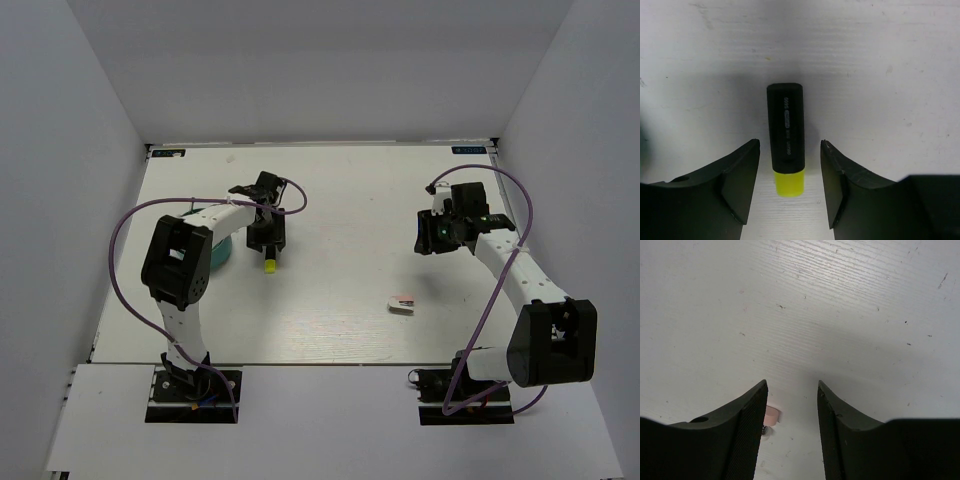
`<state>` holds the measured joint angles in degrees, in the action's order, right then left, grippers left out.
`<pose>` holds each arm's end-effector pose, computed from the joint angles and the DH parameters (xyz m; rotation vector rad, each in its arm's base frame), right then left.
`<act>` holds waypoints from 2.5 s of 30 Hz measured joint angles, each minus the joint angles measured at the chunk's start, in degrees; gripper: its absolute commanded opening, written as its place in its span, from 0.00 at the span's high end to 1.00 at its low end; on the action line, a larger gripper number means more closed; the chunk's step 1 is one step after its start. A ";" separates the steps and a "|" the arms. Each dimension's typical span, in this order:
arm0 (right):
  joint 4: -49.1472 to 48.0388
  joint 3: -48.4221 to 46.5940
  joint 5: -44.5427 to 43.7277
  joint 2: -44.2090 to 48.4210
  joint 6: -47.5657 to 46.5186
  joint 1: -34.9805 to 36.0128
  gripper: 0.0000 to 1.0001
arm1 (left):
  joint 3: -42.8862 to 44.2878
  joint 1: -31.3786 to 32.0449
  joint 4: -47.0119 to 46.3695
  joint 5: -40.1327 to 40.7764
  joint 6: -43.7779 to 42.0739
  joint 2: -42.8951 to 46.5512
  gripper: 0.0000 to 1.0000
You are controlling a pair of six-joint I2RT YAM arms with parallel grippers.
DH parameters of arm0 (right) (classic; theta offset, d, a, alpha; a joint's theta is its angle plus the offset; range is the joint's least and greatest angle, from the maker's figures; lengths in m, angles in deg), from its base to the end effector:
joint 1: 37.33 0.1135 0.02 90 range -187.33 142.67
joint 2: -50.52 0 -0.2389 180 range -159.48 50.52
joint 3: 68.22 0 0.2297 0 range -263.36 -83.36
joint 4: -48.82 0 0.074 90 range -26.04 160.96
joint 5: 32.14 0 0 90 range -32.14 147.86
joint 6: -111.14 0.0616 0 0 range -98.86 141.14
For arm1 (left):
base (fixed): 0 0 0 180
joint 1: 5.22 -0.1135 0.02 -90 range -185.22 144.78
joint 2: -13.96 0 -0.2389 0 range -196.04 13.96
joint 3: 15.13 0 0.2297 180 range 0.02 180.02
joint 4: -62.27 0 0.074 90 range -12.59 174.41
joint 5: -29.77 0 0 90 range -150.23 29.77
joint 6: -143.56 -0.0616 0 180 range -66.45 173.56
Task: Sort the stationery into containers
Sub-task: Pick up the pen from the center of the board, then place the pen in the storage box.
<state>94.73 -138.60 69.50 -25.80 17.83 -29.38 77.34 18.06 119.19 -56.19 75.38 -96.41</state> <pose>0.2706 0.0503 0.2162 -0.3290 2.4496 0.2861 0.3298 -0.1372 0.1361 0.0231 2.8696 -0.0532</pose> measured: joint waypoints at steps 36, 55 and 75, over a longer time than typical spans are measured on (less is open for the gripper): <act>-0.81 0.76 0.81 0.00 0.15 -1.57 0.54 | -7.54 -0.90 -3.80 8.61 -1.46 8.81 0.99; -0.81 0.87 7.17 -0.02 -1.68 -1.62 1.00 | -21.46 -10.60 -29.05 25.90 -11.85 43.50 0.99; -0.90 1.70 8.37 -2.19 -2.49 -1.62 1.00 | -21.31 -15.21 -53.42 32.89 -20.81 29.49 0.99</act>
<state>93.83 -136.90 77.87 -27.98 15.34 -31.00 56.03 2.85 65.77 -23.30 54.57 -66.92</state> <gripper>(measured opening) 0.002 0.400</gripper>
